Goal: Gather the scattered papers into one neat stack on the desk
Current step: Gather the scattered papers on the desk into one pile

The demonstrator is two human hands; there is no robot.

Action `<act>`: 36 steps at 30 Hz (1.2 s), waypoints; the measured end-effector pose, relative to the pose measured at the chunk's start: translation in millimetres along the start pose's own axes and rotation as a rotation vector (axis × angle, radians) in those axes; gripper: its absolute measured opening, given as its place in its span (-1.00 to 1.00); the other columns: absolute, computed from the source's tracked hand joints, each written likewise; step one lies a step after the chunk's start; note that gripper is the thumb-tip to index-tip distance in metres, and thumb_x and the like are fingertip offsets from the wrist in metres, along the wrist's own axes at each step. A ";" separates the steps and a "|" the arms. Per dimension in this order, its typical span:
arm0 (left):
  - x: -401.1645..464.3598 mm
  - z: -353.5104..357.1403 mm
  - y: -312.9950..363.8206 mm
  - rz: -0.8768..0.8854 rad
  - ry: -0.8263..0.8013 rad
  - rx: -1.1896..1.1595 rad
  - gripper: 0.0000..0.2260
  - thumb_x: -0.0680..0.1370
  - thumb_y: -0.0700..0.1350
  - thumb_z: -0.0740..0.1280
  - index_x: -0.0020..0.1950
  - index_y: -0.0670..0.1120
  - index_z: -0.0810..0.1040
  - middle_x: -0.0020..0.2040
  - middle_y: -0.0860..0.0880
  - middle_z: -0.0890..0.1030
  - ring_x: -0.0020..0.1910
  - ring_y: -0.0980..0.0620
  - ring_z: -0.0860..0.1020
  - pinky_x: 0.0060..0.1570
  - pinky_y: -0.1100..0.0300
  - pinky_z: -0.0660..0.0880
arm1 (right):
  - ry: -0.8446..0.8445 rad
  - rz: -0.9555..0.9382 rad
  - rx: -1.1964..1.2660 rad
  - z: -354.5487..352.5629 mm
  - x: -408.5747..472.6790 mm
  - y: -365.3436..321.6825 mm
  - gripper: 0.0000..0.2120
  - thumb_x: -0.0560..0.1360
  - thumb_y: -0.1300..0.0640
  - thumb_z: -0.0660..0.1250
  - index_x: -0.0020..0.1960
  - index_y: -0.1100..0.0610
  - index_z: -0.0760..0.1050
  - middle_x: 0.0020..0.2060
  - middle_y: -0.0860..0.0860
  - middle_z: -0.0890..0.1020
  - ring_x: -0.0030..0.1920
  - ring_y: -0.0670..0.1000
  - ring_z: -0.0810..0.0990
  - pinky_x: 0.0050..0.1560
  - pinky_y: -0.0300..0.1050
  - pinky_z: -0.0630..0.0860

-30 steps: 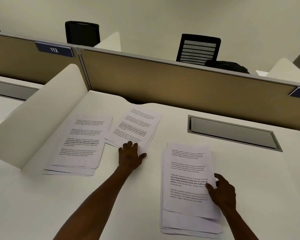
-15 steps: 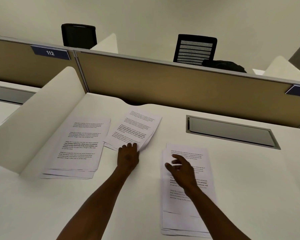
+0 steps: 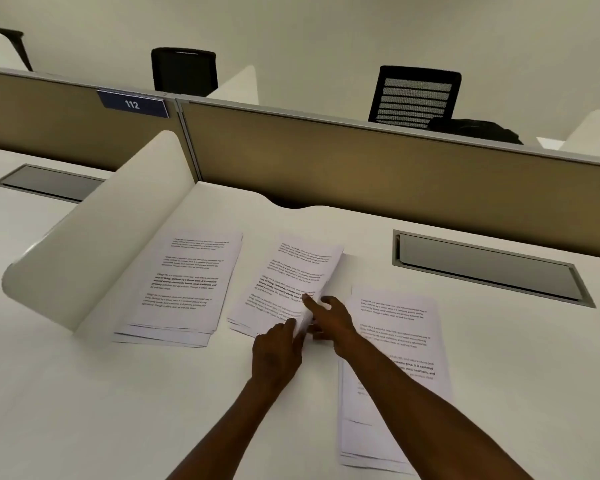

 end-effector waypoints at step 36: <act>3.5 -6.2 23.3 -0.649 -0.351 -1.133 -0.48 0.22 0.06 0.66 0.12 -0.01 0.64 0.01 0.02 0.74 -0.05 -0.01 0.72 -0.06 0.05 0.66 | 0.328 -0.296 -0.021 -168.1 -68.6 43.5 -0.51 0.50 0.20 0.42 0.40 0.09 0.39 0.33 0.10 0.54 0.29 0.15 0.53 0.29 0.19 0.50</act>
Point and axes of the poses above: each hand's wrist, its own x-axis towards the middle knuckle, its own z-axis out of the palm, y = z × x, the point moved 4 cm from there along x, towards the middle knuckle
